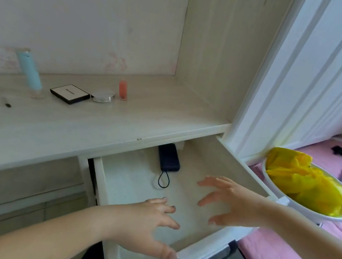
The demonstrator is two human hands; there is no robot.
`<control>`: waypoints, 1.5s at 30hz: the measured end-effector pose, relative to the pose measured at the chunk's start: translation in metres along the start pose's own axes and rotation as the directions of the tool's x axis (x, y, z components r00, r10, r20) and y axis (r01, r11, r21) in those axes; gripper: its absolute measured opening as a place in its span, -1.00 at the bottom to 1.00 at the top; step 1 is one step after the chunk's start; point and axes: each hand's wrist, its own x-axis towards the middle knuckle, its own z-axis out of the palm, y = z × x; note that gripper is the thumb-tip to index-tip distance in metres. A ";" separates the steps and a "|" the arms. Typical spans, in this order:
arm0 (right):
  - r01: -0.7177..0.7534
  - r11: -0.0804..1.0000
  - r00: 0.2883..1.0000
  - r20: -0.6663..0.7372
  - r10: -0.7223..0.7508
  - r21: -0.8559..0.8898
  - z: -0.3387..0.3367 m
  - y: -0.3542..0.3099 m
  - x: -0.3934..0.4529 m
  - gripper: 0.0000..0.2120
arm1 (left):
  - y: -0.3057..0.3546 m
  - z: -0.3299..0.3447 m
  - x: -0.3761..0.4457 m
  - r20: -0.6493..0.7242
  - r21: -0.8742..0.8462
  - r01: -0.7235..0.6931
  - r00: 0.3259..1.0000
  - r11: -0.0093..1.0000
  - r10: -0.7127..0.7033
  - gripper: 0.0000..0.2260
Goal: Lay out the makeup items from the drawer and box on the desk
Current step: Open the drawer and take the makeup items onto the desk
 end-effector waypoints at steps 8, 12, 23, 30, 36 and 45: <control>-0.008 1.000 0.999 0.039 0.008 -0.006 0.021 0.001 -0.031 -0.66 | 0.020 0.029 0.012 -0.041 -0.026 -0.080 0.996 0.996 0.079 -0.49; 0.007 1.000 1.000 0.021 -0.007 -0.022 0.023 0.003 -0.032 -0.67 | 0.020 0.031 0.014 -0.086 -0.032 -0.074 0.994 0.997 0.071 -0.52; 0.038 0.997 0.999 -0.032 -0.040 -0.073 0.028 0.013 -0.026 -0.56 | 0.024 0.030 0.014 -0.132 0.035 -0.075 0.988 0.997 0.079 -0.58; 0.059 0.998 0.990 -0.127 -0.061 -0.023 0.029 0.020 -0.015 -0.49 | 0.015 0.031 0.016 -0.208 0.036 -0.052 0.976 0.998 0.059 -0.61; 0.033 0.999 0.992 -0.120 -0.030 0.024 0.026 0.023 0.005 -0.64 | 0.001 0.028 0.020 -0.301 0.080 -0.021 0.952 0.997 0.045 -0.61; -0.023 0.999 0.950 -0.311 0.009 -0.042 0.018 0.023 0.051 -0.40 | -0.032 0.005 0.022 -0.510 0.338 0.253 0.859 0.907 -0.050 -0.39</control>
